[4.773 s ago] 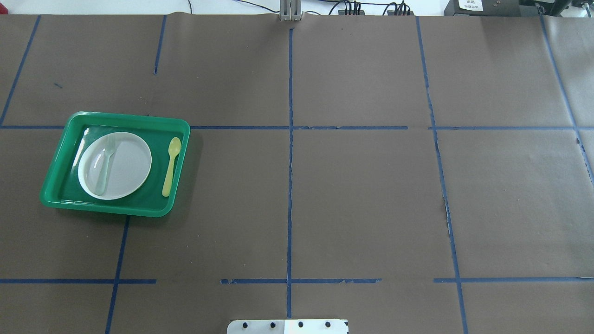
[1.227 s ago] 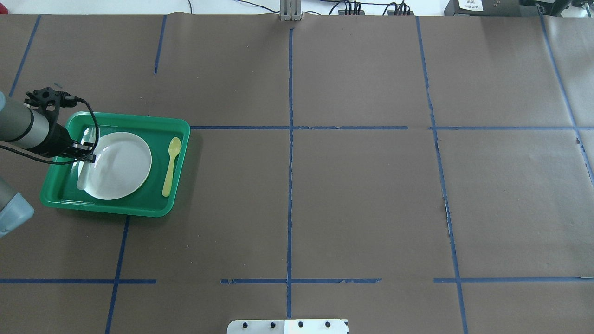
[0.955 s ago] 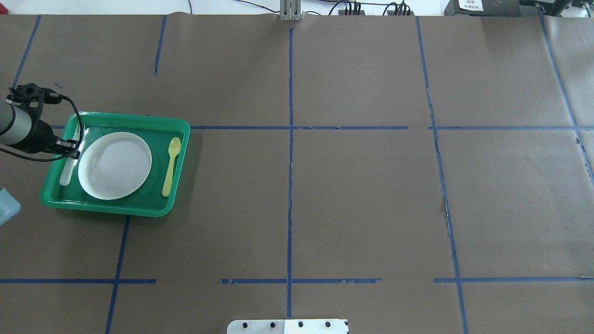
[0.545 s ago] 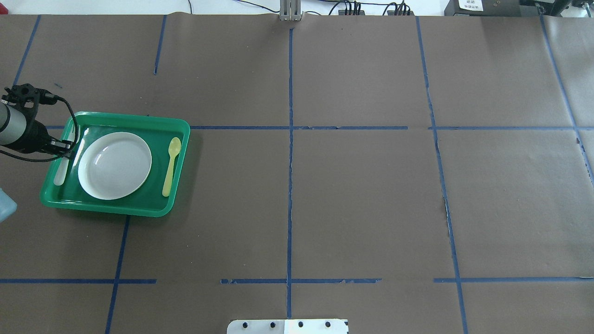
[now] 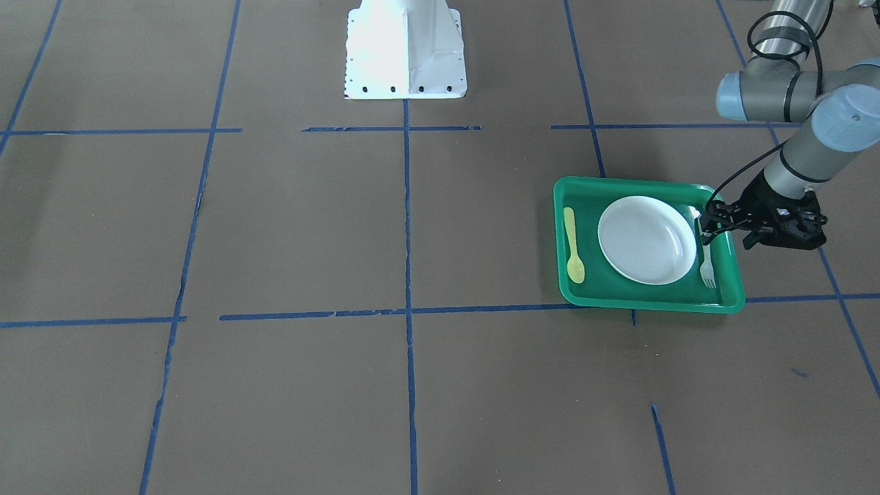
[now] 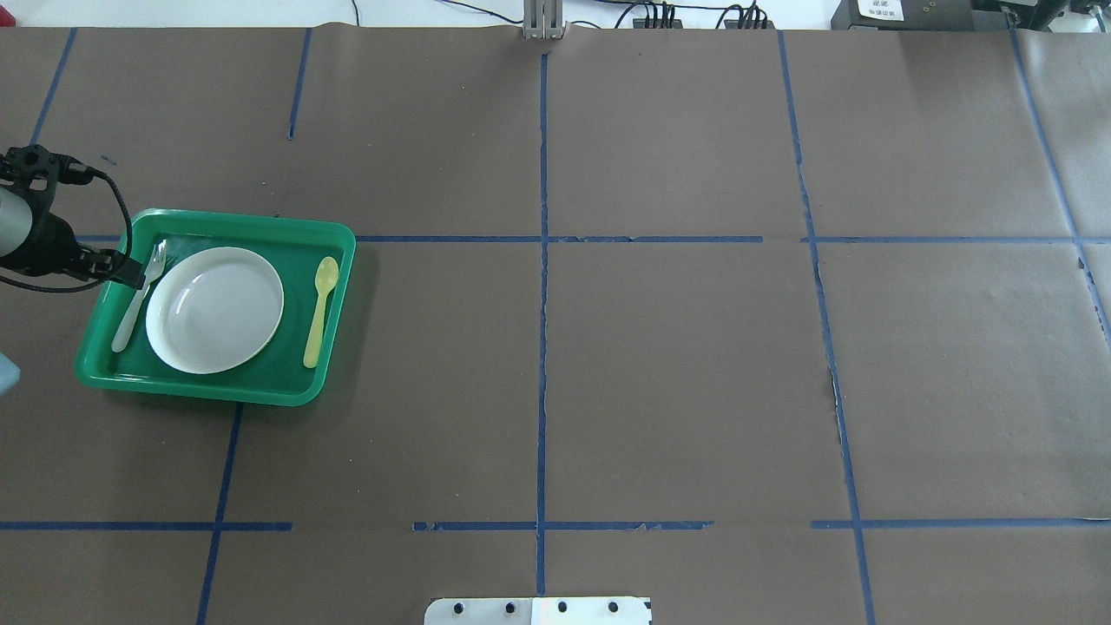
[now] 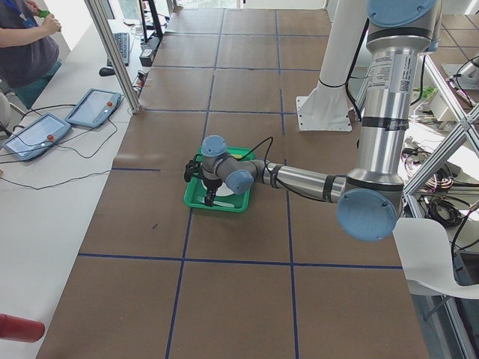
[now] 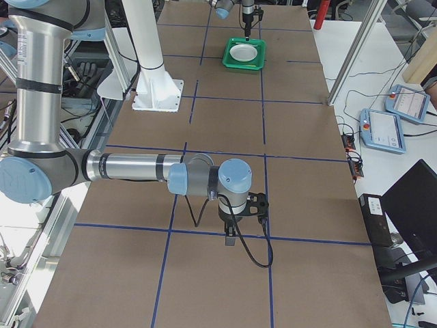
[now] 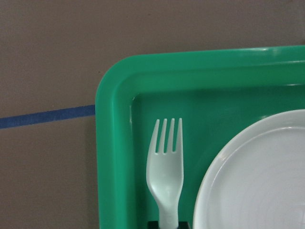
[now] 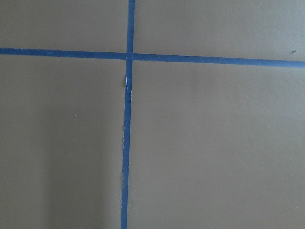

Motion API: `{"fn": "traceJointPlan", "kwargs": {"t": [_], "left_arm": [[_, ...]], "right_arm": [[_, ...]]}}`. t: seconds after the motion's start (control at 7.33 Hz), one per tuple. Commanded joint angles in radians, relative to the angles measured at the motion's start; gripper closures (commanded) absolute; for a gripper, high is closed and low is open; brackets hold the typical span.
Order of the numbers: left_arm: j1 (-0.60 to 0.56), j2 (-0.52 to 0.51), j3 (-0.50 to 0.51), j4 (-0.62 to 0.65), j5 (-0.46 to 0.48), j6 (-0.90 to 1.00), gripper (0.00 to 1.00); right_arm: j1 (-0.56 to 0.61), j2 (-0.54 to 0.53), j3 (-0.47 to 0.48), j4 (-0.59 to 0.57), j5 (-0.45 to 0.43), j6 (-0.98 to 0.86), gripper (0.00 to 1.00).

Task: Place fork
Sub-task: 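Open the left gripper to release the fork and lift away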

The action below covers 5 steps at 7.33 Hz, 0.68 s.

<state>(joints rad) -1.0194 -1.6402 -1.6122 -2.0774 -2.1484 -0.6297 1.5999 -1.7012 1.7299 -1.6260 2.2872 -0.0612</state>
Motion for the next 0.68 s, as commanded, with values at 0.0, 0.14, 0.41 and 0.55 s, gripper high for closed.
{"fn": "traceJointPlan", "kwargs": {"t": [0.0,0.14,0.41,0.55], "left_arm": [[-0.159,0.005,-0.014,0.016,-0.083,0.2,0.0],[-0.224,0.011,-0.026,0.095,-0.084,0.361,0.0],[-0.382,0.014,-0.046,0.289,-0.085,0.668,0.0],[-0.477,0.016,-0.043,0.406,-0.087,0.774,0.0]], "right_arm": [[0.0,0.0,0.0,0.0,0.0,0.0,0.0],[0.0,0.0,0.0,0.0,0.0,0.0,0.0],[0.0,0.0,0.0,0.0,0.0,0.001,0.0],[0.0,0.0,0.0,0.0,0.0,0.0,0.0]]}}
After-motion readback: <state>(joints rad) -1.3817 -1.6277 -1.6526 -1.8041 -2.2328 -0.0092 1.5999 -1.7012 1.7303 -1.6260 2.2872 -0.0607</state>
